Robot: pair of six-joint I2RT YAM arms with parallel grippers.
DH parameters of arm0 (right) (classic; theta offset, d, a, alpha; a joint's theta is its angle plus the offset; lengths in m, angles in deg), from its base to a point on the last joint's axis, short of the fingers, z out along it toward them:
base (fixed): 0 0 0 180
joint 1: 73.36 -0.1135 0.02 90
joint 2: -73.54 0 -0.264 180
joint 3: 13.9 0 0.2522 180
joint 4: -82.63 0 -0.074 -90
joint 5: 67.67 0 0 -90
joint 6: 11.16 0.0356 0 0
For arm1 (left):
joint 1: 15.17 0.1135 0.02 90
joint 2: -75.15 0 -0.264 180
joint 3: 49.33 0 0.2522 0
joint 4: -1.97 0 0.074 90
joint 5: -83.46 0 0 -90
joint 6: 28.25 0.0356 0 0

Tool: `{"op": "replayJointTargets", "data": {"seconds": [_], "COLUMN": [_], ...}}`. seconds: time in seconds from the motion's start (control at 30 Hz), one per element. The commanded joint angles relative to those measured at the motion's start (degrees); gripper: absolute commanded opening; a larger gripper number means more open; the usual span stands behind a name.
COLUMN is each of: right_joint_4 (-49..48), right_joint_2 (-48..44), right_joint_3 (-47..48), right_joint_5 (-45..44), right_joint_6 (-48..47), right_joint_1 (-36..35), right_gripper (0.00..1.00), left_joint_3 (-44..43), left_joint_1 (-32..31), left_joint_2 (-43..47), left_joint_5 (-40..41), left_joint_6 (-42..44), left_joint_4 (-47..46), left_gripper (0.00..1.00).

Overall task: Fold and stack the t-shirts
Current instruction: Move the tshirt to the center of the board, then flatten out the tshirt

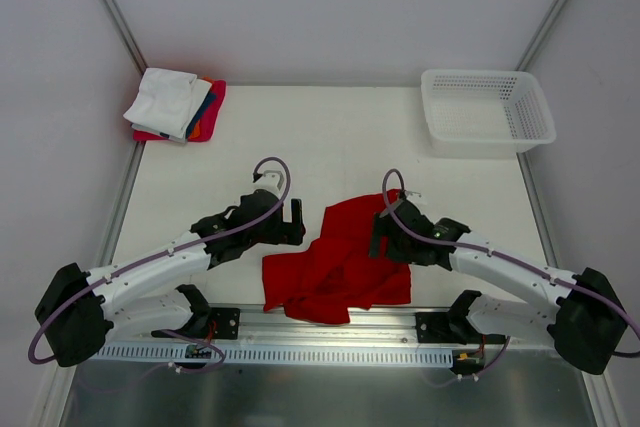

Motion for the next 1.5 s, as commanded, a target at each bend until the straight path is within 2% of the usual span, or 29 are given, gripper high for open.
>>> {"op": "replayJointTargets", "data": {"seconds": [0.0, 0.23, 0.6, 0.7, 0.73, 0.77, 0.8, 1.0, 1.13, 1.23, 1.27, 1.37, 1.4, 1.47], "right_joint_4": [-0.3, -6.9, -5.0, -5.8, -6.2, -6.5, -6.9, -5.0, 2.2, 8.0, 11.4, 18.4, 19.8, 23.9], "right_joint_2": [-1.3, 2.0, 6.5, 7.8, 8.0, 8.1, 8.2, 9.3, 8.3, 9.7, 10.6, 15.0, 16.0, 19.2], "right_joint_3": [-1.9, -4.8, 1.4, 1.1, 0.7, 0.3, 0.0, 1.7, 11.3, 23.0, 30.6, 44.0, 52.9, 61.7], "right_joint_5": [-1.0, 2.1, 0.5, 0.4, 0.3, 0.2, 0.1, -0.3, -3.2, -5.1, -6.0, -6.3, -6.3, -6.1], "right_joint_6": [1.0, 2.4, 2.1, 2.1, 2.1, 2.0, 2.0, 0.0, -4.0, -9.2, -12.1, -18.0, -19.3, -21.5], "right_joint_1": [-0.1, -0.7, -3.6, -4.3, -4.5, -4.5, -4.5, -4.6, -5.6, -5.6, -5.6, -5.7, -5.8, -5.8], "right_gripper": [0.99, 1.0, 0.99, 0.95, 0.74, 0.49, 0.01, 0.0, 0.0, 0.0, 0.0, 0.0, 0.0, 0.0], "left_joint_3": [0.5, 1.7, 2.4, 2.9, 3.1, 3.2, 3.7, 4.2, 3.8, 3.2, 3.0, 2.4, 2.3, 2.4], "left_joint_1": [-0.9, -0.9, -0.9, -0.9, -0.9, -0.9, -0.9, -0.9, -0.9, -1.4, -1.6, -3.7, -4.4, -6.2], "left_joint_2": [0.1, 1.5, 0.9, 1.3, 1.5, 1.8, 2.0, 1.5, 0.1, -0.8, -1.2, -2.2, -2.4, -2.0], "left_joint_5": [1.1, 2.2, 2.0, 1.8, 1.9, 2.2, 2.3, 1.9, 1.1, 0.5, 0.4, 1.2, 2.2, 3.1], "left_joint_6": [-1.2, -1.3, -1.6, -1.5, -1.4, -1.4, -1.3, -1.7, -2.1, -2.6, -2.7, -3.3, -3.2, -2.7], "left_joint_4": [-1.2, -1.2, -2.2, -2.2, -2.2, -2.4, -2.4, -3.4, -4.5, -5.7, -6.3, -7.1, -7.3, -7.7], "left_gripper": [0.99, 0.99, 0.99, 0.99, 0.99, 0.99, 0.99, 0.99, 0.99, 0.99, 0.99, 0.99, 0.99, 0.99]}}
